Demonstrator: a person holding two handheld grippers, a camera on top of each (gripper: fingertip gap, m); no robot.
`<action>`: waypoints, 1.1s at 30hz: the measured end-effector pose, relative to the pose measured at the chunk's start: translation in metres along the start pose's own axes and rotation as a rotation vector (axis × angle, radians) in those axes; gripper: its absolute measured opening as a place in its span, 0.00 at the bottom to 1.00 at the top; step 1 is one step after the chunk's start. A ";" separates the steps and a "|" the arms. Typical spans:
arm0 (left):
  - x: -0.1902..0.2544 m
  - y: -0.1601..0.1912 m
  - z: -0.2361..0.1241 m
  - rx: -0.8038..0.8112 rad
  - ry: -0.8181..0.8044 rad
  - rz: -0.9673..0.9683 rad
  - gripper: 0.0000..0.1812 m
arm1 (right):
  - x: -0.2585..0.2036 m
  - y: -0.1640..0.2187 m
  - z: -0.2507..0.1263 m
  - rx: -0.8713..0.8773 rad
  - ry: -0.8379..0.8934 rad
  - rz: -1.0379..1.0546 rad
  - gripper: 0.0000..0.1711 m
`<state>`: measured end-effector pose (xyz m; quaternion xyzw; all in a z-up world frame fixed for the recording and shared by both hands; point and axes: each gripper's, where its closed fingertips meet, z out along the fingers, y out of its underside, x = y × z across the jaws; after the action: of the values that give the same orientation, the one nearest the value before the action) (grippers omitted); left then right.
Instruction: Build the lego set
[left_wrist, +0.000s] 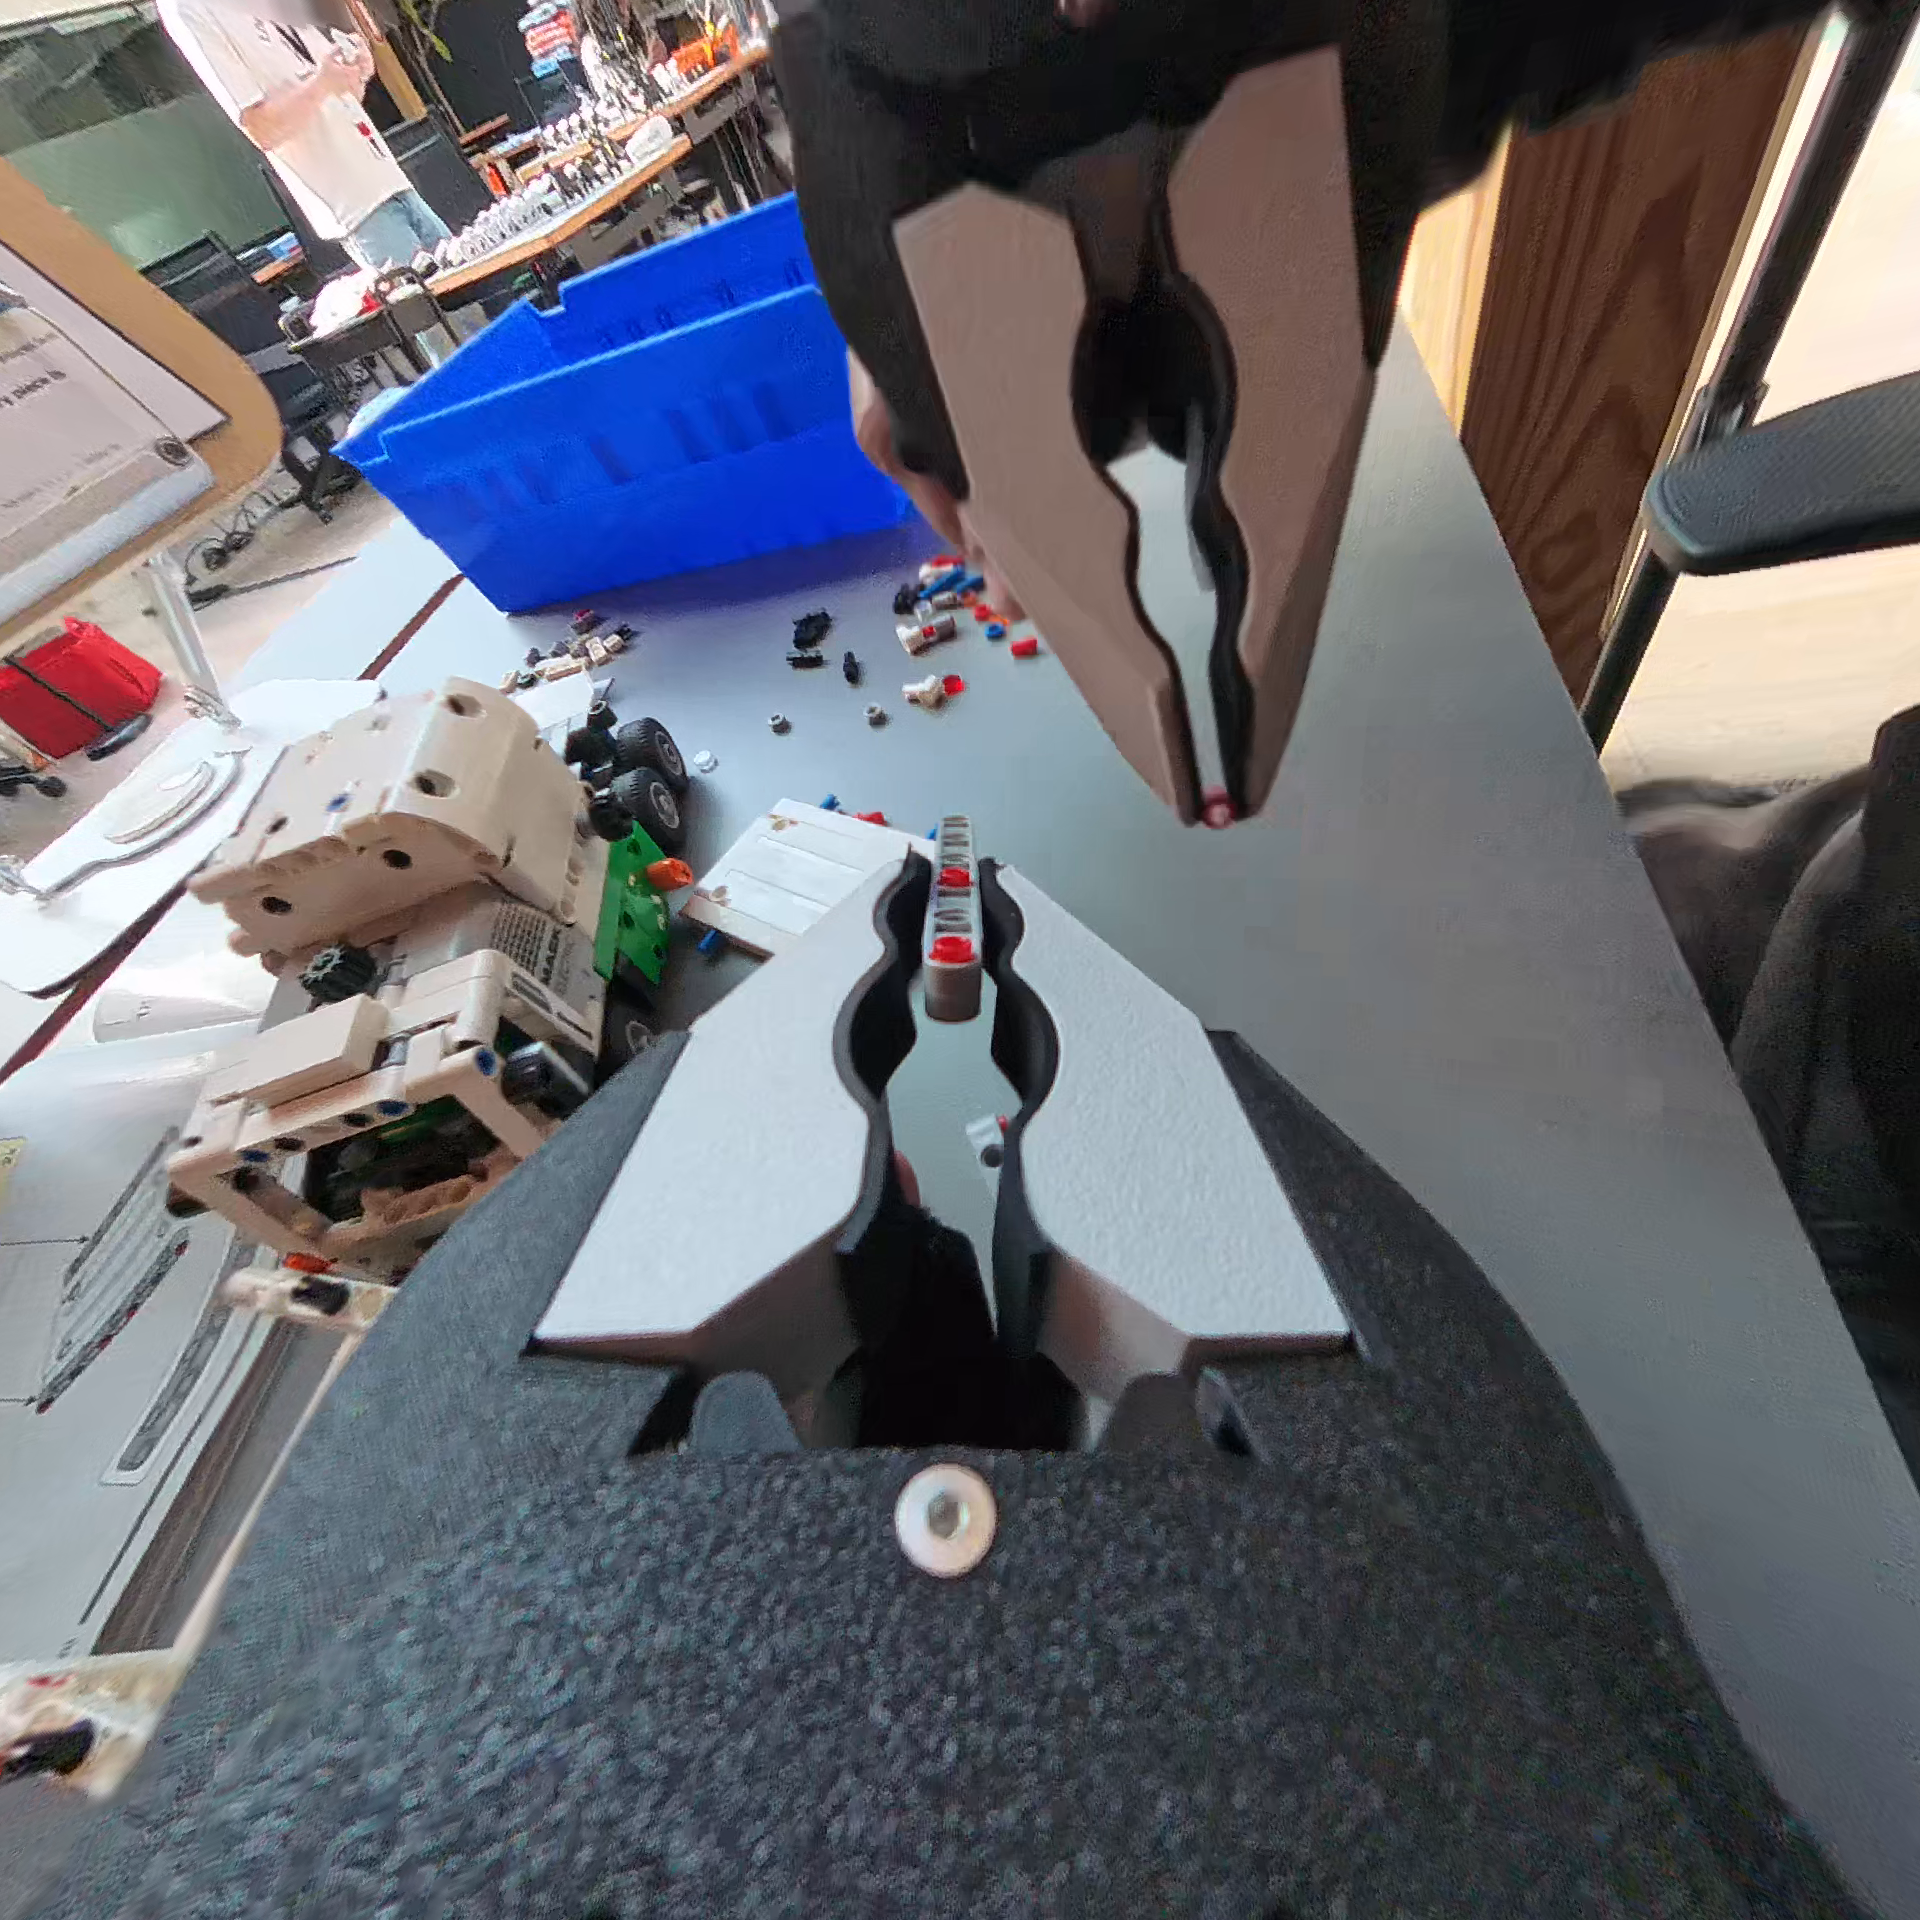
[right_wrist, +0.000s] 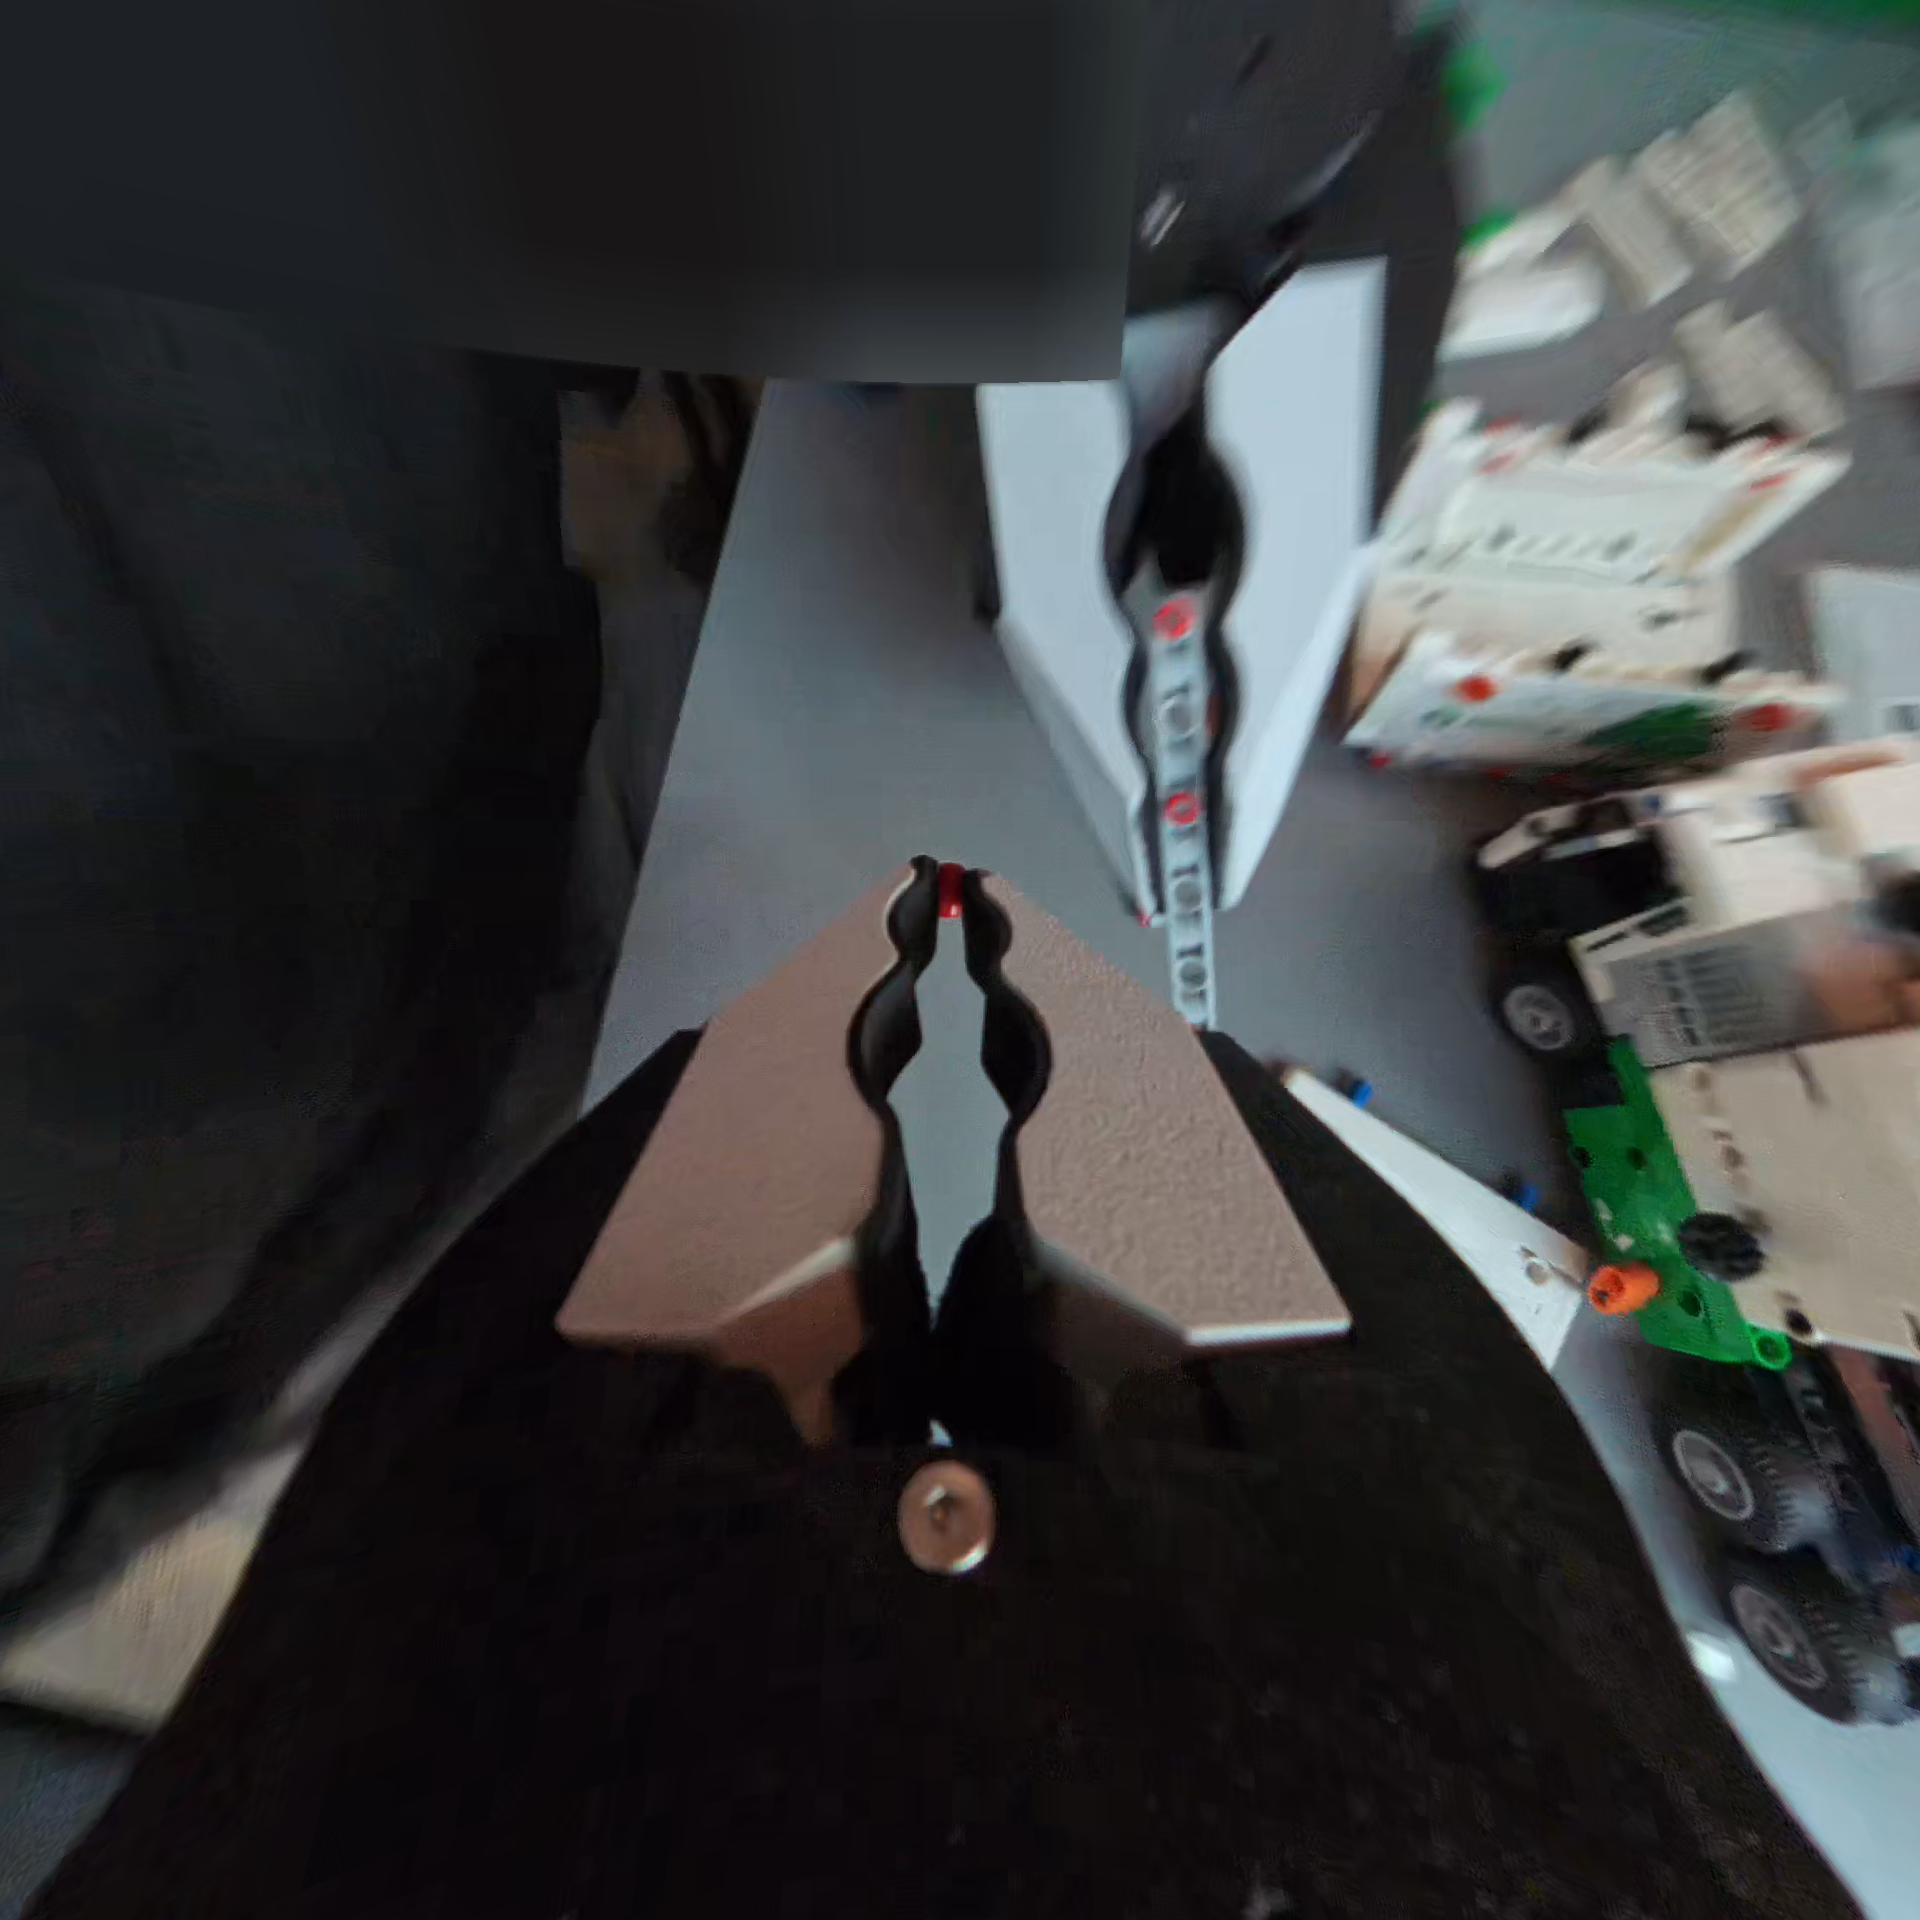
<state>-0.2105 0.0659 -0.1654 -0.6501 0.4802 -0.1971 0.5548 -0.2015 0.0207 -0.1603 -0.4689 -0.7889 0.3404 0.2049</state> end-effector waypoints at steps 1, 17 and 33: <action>-0.001 -0.005 -0.002 0.030 -0.001 -0.031 0.03 | 0.008 -0.024 -0.013 0.185 0.080 0.085 0.02; -0.013 -0.038 -0.020 0.301 0.173 -0.559 0.03 | 0.059 -0.040 -0.031 0.899 0.651 0.553 0.02; -0.018 -0.037 -0.020 0.307 0.125 -0.574 0.03 | 0.062 -0.038 -0.029 0.912 0.815 0.534 0.02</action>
<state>-0.2201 0.0679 -0.1207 -0.6544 0.2752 -0.4552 0.5374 -0.2354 0.0731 -0.1120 -0.6058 -0.2822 0.4746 0.5728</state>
